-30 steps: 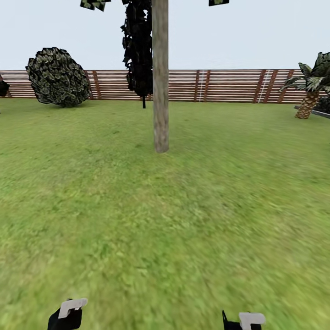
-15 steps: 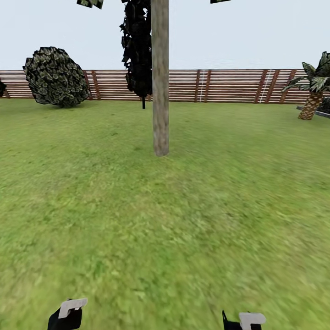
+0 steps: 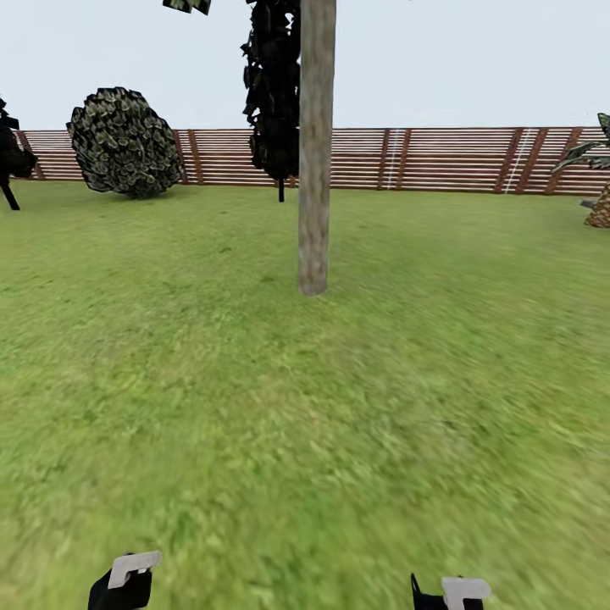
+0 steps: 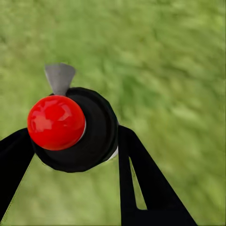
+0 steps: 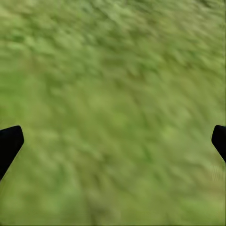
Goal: In the garden, pick up the pesticide atomizer on the floor and spray pesticide onto both trees until each tree trunk is fully covered.
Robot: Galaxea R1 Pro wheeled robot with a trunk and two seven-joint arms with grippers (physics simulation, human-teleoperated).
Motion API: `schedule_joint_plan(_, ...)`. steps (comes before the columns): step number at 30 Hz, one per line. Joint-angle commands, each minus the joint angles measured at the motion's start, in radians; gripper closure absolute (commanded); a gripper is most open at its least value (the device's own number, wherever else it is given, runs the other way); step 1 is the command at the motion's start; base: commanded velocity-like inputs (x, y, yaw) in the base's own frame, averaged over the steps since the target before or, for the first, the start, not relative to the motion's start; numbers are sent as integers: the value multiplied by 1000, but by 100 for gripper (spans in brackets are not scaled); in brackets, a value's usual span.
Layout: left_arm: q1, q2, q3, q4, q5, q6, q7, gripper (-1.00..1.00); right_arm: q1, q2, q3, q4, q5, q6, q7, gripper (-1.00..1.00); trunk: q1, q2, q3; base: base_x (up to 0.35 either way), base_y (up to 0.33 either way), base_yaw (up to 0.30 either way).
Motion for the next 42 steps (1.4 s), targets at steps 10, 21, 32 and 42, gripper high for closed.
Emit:
schedule_joint_plan(10,0,0,0,0,0,1,0,100,0,0,-1,0,0,1,0,-100,0,0,0,339,0,32)
schedule_joint_plan(21,0,0,0,0,0,0,0,100,0,0,-1,0,0,2,-1,-100,0,0,0,339,0,0)
schedule_joint_plan(32,0,1,3,-2,0,-2,0,100,0,-3,-2,-1,1,2,-2,-100,0,0,0,339,0,0)
schedule_joint_plan(42,0,4,2,0,0,-9,-9,100,0,-6,0,0,0,1,-3,-100,0,0,0,339,0,0)
